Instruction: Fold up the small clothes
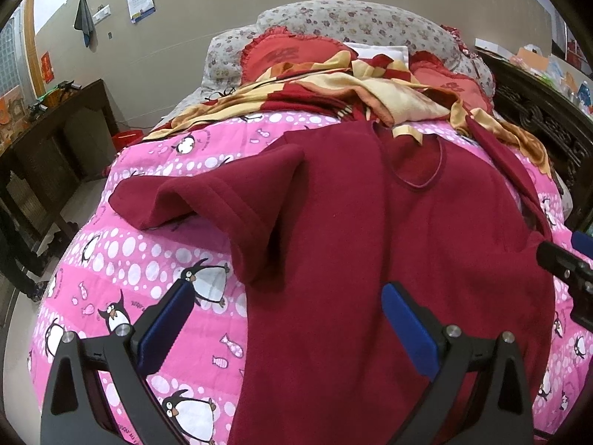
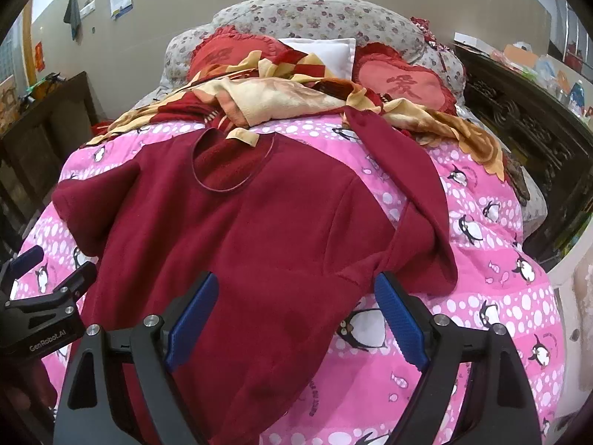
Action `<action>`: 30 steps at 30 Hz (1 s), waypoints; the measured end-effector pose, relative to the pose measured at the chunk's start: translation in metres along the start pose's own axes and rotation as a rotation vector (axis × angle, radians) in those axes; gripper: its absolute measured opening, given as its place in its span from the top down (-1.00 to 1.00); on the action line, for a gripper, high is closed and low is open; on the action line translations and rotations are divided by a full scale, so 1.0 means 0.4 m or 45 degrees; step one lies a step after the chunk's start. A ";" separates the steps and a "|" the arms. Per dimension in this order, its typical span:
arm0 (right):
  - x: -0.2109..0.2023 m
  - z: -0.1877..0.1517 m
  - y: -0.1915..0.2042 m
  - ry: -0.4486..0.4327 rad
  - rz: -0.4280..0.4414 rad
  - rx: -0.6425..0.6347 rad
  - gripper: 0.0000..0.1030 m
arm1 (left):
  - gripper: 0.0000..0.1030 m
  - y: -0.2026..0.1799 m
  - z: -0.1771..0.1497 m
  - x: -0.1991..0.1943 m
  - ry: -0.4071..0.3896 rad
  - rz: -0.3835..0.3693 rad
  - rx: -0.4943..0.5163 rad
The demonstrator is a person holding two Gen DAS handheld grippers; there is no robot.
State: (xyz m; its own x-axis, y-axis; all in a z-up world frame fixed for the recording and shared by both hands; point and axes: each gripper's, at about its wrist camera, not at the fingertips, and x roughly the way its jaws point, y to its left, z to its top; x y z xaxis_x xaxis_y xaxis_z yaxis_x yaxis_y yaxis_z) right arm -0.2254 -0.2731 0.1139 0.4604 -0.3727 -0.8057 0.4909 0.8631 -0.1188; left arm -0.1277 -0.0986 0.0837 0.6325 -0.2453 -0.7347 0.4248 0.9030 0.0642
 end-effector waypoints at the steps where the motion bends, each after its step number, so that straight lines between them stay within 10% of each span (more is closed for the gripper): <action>1: 0.000 0.003 0.001 0.001 0.001 -0.003 -0.94 | -1.00 0.000 0.002 0.002 0.003 -0.001 -0.001; 23: -0.324 0.174 -0.191 -0.201 0.053 -0.093 -0.94 | -1.00 -0.035 0.023 -0.013 -0.017 -0.027 0.008; 30: -0.266 0.142 -0.131 -0.189 0.107 -0.142 -0.94 | -1.00 -0.019 0.023 -0.006 -0.006 -0.003 0.008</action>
State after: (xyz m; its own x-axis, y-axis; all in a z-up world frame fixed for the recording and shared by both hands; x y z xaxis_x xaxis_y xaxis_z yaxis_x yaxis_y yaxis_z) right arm -0.2582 -0.2978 0.2388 0.6046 -0.3367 -0.7219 0.3646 0.9227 -0.1250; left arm -0.1264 -0.1079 0.0911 0.6346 -0.2494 -0.7315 0.4306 0.9001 0.0668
